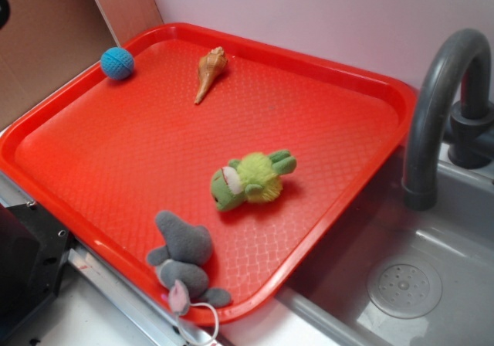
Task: Grab the gray animal.
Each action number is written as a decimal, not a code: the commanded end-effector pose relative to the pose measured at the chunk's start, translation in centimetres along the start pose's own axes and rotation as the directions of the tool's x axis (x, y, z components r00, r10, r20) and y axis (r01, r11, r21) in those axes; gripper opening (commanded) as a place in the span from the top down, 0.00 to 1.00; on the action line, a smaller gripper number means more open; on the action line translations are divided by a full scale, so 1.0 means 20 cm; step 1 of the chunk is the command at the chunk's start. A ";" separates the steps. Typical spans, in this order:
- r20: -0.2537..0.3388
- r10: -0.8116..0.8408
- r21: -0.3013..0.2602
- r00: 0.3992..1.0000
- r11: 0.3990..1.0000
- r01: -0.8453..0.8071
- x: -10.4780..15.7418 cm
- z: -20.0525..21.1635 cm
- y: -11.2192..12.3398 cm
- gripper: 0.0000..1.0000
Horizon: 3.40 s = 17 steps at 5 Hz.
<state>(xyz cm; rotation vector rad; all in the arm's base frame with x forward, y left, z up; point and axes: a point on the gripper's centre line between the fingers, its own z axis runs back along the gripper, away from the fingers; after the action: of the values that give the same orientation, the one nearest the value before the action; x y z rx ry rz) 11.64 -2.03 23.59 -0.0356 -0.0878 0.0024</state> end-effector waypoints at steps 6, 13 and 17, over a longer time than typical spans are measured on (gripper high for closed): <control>0.032 0.207 0.010 0.978 0.978 -0.207 0.21 -0.51 -0.39 0.00; -0.166 0.136 0.013 0.977 0.991 -0.136 0.01 -1.02 -0.64 0.32; -0.071 0.019 0.013 0.997 1.000 -0.018 0.17 -0.75 -0.51 1.00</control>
<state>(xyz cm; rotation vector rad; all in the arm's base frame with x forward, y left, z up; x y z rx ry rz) 15.75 -12.36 8.03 0.0044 0.0296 0.0222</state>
